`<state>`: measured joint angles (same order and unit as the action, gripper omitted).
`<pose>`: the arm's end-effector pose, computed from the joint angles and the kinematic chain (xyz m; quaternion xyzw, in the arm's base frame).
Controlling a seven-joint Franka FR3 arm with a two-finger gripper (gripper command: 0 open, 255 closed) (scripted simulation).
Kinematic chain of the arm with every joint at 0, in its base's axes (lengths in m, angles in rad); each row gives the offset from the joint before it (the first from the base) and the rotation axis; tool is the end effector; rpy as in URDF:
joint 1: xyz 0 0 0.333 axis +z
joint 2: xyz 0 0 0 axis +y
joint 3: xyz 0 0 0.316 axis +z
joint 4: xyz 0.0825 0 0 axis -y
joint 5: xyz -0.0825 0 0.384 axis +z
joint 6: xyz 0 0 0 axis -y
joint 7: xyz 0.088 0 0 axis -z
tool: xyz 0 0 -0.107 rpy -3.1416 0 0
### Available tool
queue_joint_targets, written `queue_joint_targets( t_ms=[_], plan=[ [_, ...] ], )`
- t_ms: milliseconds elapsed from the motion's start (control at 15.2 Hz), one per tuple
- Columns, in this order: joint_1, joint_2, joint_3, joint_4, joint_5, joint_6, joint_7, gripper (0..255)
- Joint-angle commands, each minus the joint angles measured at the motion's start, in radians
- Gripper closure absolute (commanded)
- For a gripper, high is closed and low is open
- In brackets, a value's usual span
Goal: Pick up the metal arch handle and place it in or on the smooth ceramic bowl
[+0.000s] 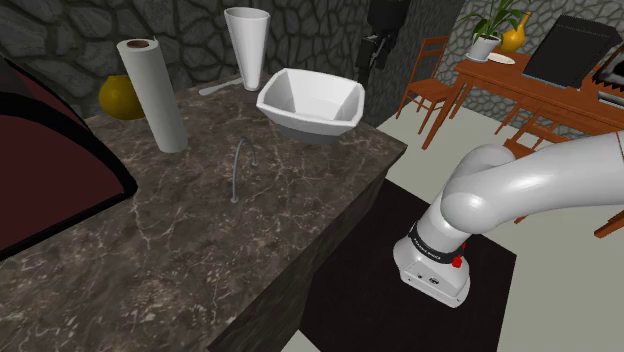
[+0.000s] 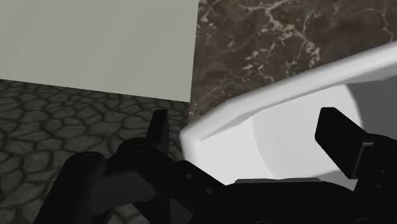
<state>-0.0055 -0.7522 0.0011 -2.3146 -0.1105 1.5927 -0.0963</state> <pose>0.3188 -0.0129 0.6022 0.9973 0.0461 0.0123 0.0563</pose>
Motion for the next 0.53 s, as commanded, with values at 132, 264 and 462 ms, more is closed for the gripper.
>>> queue_joint_targets(
  t_ms=[132, 264, 462],
  plan=[
    [-0.007, -0.015, 0.046, -0.012, 0.047, -0.026, 0.107, 0],
    [-0.014, -0.023, 0.093, -0.018, 0.098, -0.048, 0.215, 0],
    [-0.024, -0.022, 0.165, -0.014, 0.179, -0.072, 0.379, 0]
  ],
)
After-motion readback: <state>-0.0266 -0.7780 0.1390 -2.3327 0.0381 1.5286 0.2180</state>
